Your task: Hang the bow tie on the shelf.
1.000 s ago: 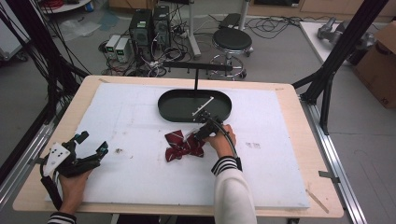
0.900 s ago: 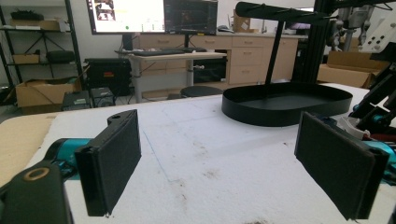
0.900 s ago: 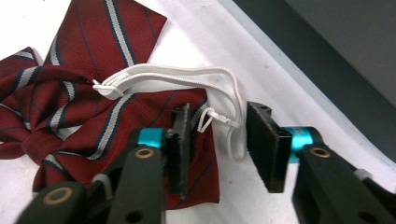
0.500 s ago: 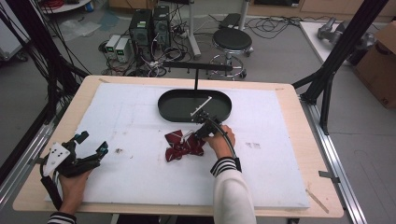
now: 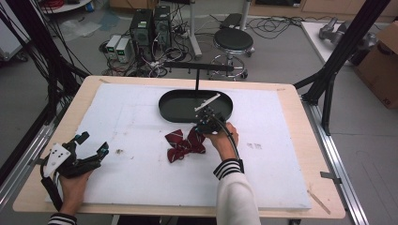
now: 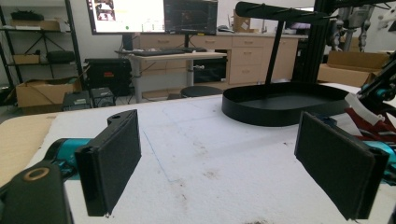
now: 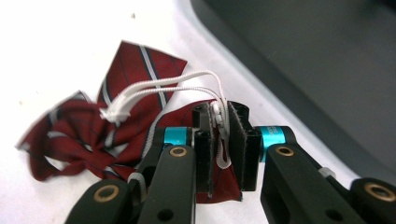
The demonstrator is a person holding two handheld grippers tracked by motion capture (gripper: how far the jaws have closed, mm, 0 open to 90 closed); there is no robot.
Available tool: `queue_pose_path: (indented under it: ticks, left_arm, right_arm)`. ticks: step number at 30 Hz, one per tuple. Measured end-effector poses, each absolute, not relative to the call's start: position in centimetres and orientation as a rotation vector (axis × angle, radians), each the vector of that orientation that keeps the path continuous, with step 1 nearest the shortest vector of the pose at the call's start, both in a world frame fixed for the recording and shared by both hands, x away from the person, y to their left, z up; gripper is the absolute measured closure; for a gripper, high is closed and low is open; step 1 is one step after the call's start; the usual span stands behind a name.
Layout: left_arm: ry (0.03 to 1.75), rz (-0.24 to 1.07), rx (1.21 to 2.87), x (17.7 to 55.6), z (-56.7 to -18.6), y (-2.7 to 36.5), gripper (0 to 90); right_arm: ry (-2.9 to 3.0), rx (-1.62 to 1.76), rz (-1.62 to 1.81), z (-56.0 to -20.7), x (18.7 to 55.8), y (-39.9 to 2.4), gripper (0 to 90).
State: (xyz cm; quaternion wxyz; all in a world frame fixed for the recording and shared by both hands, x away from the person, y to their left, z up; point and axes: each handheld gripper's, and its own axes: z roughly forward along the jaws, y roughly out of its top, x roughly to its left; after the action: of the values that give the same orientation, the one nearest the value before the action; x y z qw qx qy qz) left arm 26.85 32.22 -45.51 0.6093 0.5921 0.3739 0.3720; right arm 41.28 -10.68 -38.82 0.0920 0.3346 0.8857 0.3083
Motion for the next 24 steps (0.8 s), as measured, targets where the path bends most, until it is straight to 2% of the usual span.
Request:
queue_pose_path:
  ticks: [24]
  left_arm:
    - [0.86, 0.863, 1.371, 26.8, -45.5, 32.2, 14.8]
  right_arm:
    - [2.322, 0.925, 1.177, -34.3, 39.3, -12.7, 81.1]
